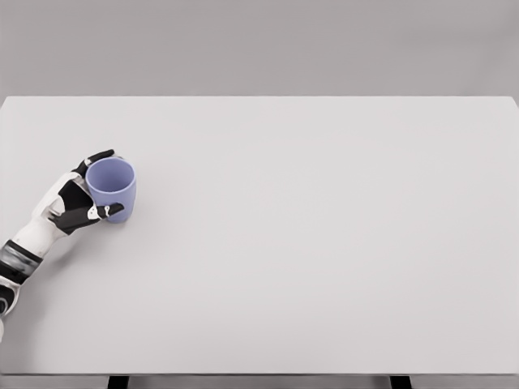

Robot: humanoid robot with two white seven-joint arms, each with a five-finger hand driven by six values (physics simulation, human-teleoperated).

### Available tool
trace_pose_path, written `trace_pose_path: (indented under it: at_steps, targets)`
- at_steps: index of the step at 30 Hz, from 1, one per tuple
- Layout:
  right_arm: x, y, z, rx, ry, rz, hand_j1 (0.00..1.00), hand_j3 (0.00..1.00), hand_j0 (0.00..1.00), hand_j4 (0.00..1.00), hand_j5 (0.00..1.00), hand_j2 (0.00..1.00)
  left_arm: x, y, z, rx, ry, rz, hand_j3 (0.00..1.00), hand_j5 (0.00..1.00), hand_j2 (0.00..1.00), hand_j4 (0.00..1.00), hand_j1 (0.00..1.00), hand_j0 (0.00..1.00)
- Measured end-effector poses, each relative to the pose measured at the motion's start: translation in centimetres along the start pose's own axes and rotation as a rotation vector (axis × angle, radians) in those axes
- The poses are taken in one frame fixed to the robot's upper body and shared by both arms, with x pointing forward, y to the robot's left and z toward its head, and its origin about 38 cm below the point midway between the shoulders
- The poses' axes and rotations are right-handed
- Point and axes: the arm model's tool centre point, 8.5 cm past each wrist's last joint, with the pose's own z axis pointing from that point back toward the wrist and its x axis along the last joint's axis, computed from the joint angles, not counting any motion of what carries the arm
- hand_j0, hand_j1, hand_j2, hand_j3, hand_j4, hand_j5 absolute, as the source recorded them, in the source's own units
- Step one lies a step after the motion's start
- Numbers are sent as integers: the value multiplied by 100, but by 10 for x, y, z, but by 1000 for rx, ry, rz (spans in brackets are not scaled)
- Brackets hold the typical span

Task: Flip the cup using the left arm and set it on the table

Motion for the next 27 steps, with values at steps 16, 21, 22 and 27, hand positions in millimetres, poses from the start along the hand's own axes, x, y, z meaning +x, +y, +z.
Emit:
trace_pose_path:
  at_steps: [16,21,22,27]
  targets:
    - [0,0,0,0,0,0,100,100,100,100,100,100,4,-2,1,-10,-11,-10,100,100,100,100,100,100]
    - [0,0,0,0,0,0,100,100,100,100,100,100,7,-3,0,-16,-21,-17,100,100,100,100,100,100]
    - [0,0,0,0,0,0,100,100,100,100,100,100,7,-3,0,-15,-22,-17,100,100,100,100,100,100]
    - [0,0,0,0,0,0,100,100,100,100,100,100,9,-3,0,-18,-28,-20,100,100,100,100,100,100]
